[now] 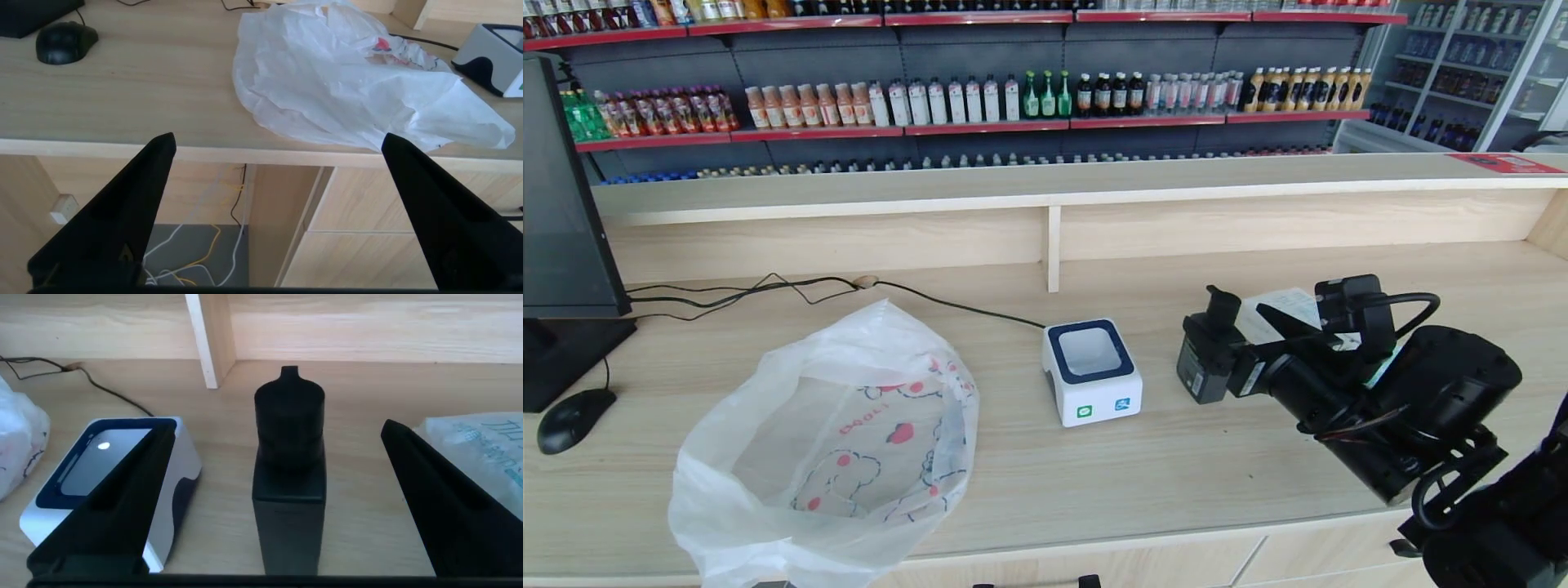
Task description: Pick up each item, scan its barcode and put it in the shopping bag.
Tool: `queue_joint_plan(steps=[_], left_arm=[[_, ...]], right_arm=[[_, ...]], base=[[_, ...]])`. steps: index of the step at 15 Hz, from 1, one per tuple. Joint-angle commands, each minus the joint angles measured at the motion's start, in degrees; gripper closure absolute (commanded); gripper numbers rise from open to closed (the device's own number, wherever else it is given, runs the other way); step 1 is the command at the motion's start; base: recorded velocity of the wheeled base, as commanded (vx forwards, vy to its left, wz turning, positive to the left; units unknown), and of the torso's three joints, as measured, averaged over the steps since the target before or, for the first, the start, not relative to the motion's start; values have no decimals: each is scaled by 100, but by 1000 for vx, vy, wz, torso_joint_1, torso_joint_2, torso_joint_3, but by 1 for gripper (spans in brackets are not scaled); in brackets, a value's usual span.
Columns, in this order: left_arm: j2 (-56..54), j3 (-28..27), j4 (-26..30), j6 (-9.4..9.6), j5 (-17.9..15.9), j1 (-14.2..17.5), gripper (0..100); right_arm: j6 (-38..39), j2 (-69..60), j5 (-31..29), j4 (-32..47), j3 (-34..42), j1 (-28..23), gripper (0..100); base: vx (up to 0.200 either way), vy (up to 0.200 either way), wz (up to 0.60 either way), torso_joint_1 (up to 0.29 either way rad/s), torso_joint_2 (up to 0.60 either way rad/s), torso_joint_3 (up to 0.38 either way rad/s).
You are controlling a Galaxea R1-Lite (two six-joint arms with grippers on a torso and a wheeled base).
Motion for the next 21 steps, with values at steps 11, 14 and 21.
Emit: queue_joint_plan(steps=[11,14,21], left_arm=[[-2,0,-13,-4,3,1,0],[-2,0,-4,-4,3,1,0],[-2,0,-13,-4,3,1,0]], right_arm=[[6,764,0,-6,-492,34,0],[59,808,0,-6,-475,34,0],[147,940,0,-6,-422,34,0]], base=[[0,0,0,0,0,0],[0,0,0,0,0,0],[0,0,0,0,0,0]])
